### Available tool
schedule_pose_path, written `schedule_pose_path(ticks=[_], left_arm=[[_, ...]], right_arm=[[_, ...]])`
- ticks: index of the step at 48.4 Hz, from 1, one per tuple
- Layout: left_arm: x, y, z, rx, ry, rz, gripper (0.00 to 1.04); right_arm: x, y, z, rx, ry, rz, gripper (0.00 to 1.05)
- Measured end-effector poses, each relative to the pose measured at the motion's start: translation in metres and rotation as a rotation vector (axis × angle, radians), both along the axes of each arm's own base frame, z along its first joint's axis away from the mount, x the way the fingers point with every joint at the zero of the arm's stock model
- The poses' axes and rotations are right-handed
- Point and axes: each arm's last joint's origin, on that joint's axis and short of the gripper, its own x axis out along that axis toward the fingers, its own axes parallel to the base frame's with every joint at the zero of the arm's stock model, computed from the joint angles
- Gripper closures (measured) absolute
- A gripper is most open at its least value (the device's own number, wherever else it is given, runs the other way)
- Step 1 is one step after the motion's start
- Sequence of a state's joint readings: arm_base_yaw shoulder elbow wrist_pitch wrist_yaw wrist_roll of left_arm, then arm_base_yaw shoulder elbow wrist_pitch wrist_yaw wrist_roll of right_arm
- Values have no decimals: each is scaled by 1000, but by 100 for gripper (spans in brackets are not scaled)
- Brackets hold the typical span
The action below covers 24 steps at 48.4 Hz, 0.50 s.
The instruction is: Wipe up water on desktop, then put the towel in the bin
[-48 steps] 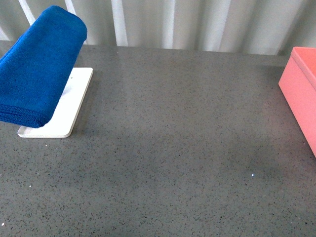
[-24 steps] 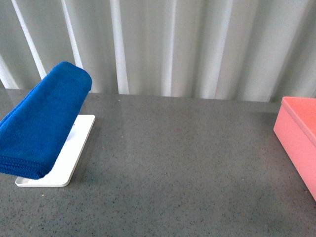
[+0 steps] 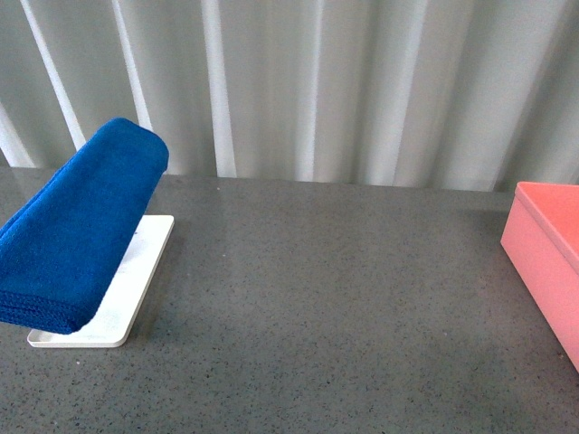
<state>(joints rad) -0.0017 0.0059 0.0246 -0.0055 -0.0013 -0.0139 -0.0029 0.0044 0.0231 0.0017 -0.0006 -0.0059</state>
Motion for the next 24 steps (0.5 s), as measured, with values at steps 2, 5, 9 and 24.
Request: schedule_pose_path(ticks=[2,5,9,24], left_arm=[[1,0,-2,-56,113,-7,7],[4,0,-1,-182,322,-5,7],[15,1,3,-282,408,-8,7],[115,14,79,-126,320,-118,7]], right_arm=[[0,0,0,0,0,0,7],[0,0,0,0,0,0,7],[0,0,0,0,0,0,7],[0,0,0,0,0,0,7]])
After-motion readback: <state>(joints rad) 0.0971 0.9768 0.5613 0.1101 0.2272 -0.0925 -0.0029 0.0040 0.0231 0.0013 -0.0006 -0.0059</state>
